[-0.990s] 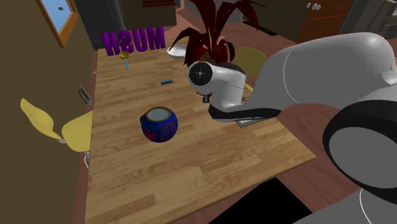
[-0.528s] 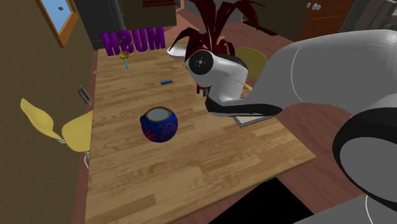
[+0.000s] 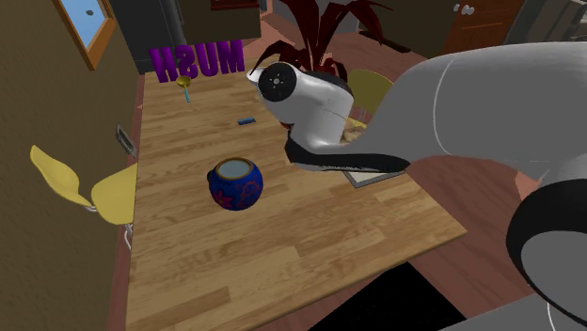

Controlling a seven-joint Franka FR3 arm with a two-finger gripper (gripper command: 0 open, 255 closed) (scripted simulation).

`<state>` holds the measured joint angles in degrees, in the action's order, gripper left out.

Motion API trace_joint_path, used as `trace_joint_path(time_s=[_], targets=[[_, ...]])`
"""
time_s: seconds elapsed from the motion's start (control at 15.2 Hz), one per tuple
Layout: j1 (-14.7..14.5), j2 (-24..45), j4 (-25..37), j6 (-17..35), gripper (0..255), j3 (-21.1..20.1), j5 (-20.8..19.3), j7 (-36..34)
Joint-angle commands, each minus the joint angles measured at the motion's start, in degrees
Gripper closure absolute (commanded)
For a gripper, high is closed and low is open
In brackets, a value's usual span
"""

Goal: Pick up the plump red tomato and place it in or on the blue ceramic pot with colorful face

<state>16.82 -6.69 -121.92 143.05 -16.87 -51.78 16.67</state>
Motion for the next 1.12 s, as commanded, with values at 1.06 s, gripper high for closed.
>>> trace_joint_path(time_s=[1.06], targets=[[-13.6, 12.39, 17.83, -27.17, 255, -15.65, -3.6, -15.71]])
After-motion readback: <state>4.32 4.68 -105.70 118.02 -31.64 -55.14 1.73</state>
